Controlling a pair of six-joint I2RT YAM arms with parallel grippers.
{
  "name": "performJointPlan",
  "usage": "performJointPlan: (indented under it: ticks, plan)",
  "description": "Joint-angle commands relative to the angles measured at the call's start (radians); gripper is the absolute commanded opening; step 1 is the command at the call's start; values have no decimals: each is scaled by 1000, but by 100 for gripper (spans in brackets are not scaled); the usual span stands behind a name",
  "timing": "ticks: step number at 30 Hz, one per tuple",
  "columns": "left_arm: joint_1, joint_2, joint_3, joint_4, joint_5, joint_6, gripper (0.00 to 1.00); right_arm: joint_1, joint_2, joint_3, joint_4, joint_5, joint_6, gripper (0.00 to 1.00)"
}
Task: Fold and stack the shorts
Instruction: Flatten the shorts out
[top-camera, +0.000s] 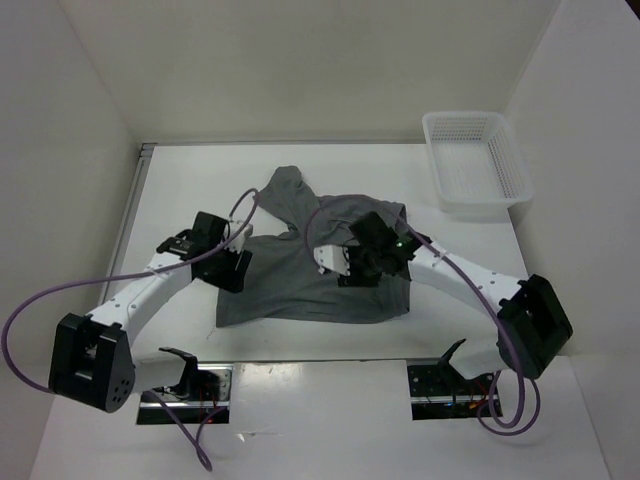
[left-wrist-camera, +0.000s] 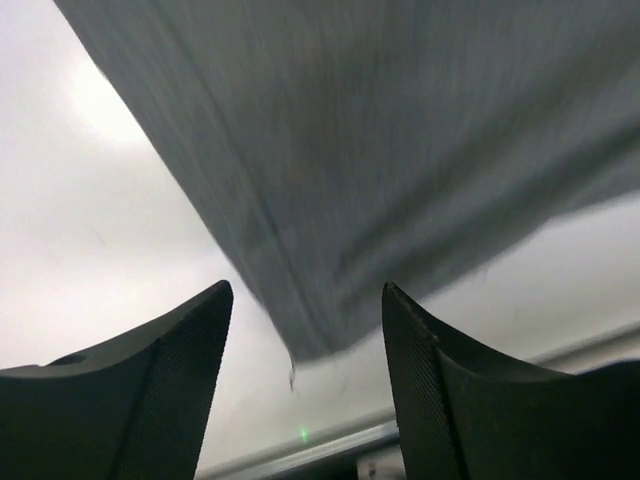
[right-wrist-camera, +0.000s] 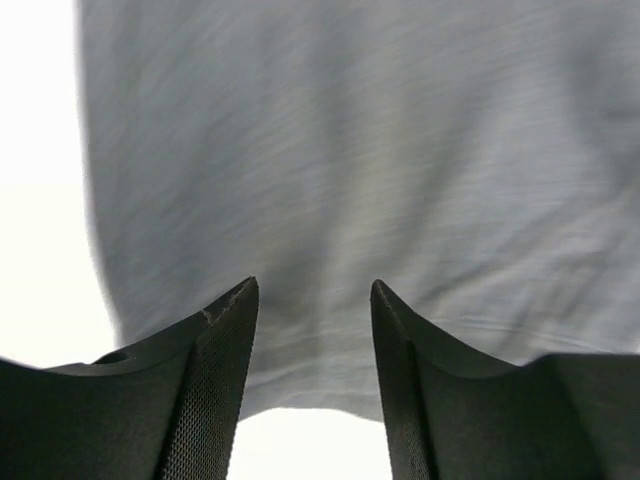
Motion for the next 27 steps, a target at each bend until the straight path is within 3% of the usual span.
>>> performJointPlan:
  ticks: [1, 4, 6, 9, 12, 19, 27]
  plan:
    - [29, 51, 80, 253, 17, 4, 70, -43, -11, 135, 143, -64, 198, 56]
    - [43, 161, 144, 377, -14, 4, 71, -133, 55, 218, 243, -73, 310, 57]
    - [57, 277, 282, 377, 10, 4, 71, -216, 136, 287, 292, -62, 414, 60]
    - [106, 435, 511, 289, 121, 4, 71, -325, 259, 409, 301, -44, 528, 60]
    - [126, 555, 629, 252, 210, 4, 71, -402, 377, 529, 280, -44, 617, 60]
    - [135, 796, 824, 273, 254, 4, 75, -456, 488, 621, 326, 11, 691, 60]
    - [125, 1008, 1022, 273, 133, 4, 76, -474, 514, 579, 362, 85, 654, 60]
